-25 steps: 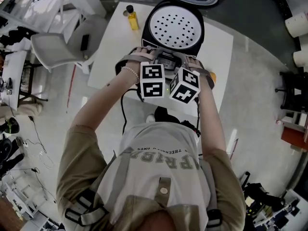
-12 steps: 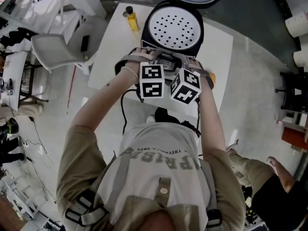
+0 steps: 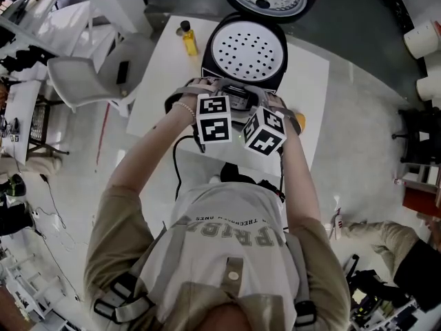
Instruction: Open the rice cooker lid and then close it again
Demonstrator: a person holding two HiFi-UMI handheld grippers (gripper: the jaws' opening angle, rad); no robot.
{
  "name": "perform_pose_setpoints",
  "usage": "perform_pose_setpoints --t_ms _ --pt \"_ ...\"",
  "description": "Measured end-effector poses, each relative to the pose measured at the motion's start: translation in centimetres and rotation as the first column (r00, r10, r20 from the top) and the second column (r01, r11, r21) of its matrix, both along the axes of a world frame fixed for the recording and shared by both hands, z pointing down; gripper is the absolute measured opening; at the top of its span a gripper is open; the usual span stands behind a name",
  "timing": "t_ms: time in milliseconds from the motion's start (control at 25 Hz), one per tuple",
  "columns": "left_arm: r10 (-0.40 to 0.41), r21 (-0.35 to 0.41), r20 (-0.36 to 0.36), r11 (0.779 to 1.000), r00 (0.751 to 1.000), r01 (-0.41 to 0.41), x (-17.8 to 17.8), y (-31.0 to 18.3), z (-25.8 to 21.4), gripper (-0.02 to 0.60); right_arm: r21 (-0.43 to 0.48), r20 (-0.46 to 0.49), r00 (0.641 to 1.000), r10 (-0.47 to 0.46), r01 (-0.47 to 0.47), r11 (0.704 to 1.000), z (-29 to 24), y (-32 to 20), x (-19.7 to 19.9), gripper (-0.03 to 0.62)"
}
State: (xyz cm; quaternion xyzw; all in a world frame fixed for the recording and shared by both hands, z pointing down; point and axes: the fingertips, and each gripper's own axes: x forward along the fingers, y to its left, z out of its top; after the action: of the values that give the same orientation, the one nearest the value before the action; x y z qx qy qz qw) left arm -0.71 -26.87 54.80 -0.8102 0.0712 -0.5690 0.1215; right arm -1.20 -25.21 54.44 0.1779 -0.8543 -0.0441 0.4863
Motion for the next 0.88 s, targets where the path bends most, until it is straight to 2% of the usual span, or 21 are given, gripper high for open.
perform_pose_setpoints --t_ms 280,480,680,760,880 --pt "0.0 -0.008 -0.021 1.0 1.0 0.0 0.0 0.0 0.0 0.442 0.011 0.087 0.996 0.029 -0.031 0.999 0.0 0.2 -0.2 0.43" --pt "-0.053 -0.005 -0.116 0.999 0.992 0.053 0.4 -0.4 -0.8 0.44 0.017 0.156 0.983 0.096 -0.1 0.995 -0.8 -0.1 1.1 0.43" --pt "-0.088 0.007 -0.215 0.996 0.973 0.092 0.9 -1.1 -3.0 0.44 -0.008 0.299 0.939 0.169 -0.175 0.985 -3.2 -0.7 2.5 0.43" --pt "-0.091 0.025 -0.232 0.995 0.969 0.1 0.8 -1.7 -3.9 0.44 -0.014 0.372 0.909 0.188 -0.197 0.98 -4.8 -1.3 2.9 0.43" --pt "-0.093 0.051 -0.245 0.993 0.965 0.109 0.4 -2.7 -5.1 0.44 -0.001 0.422 0.883 0.205 -0.226 0.974 -6.5 -2.1 3.8 0.43"
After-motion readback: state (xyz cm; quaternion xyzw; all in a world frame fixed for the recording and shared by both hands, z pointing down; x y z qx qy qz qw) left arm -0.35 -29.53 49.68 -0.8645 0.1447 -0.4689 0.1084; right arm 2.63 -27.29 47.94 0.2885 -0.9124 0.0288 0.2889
